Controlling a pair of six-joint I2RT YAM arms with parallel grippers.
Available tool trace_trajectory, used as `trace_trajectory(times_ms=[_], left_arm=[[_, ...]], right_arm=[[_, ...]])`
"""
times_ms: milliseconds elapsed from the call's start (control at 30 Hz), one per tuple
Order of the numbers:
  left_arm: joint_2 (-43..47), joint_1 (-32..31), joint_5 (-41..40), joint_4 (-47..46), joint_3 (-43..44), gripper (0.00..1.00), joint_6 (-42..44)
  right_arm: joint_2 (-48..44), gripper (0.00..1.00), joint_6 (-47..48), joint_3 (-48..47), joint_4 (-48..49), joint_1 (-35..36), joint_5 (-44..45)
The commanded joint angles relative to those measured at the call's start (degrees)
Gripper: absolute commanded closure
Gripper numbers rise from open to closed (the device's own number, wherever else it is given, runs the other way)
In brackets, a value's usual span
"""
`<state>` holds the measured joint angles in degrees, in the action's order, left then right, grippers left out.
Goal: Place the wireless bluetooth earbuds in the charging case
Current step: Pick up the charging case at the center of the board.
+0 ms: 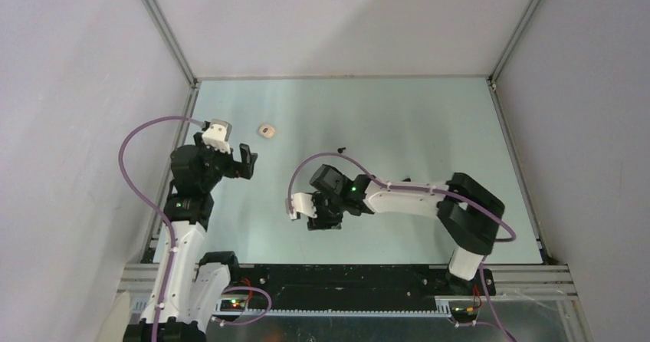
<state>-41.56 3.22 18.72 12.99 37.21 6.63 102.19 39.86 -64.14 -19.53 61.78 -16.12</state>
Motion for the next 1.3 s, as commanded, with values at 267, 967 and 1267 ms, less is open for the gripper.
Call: trace_trajectory(times_ms=[267, 967, 1267], left_arm=[[-7.10, -0.91, 19.61, 8.01, 4.60, 0.01, 4.65], [-43.81, -15.73, 47.67, 78.80, 34.47, 0.01, 62.41], [-44.39, -18.75, 48.29, 78.28, 34.26, 0.01, 62.38]], right_arm=[[-19.97, 0.54, 3.90, -0.60, -0.69, 0.35, 7.41], [-30.57, 0.54, 12.05, 1.14, 0.14, 5.85, 24.10], [-25.05, 0.54, 14.24, 3.51, 8.23, 10.96, 31.88]])
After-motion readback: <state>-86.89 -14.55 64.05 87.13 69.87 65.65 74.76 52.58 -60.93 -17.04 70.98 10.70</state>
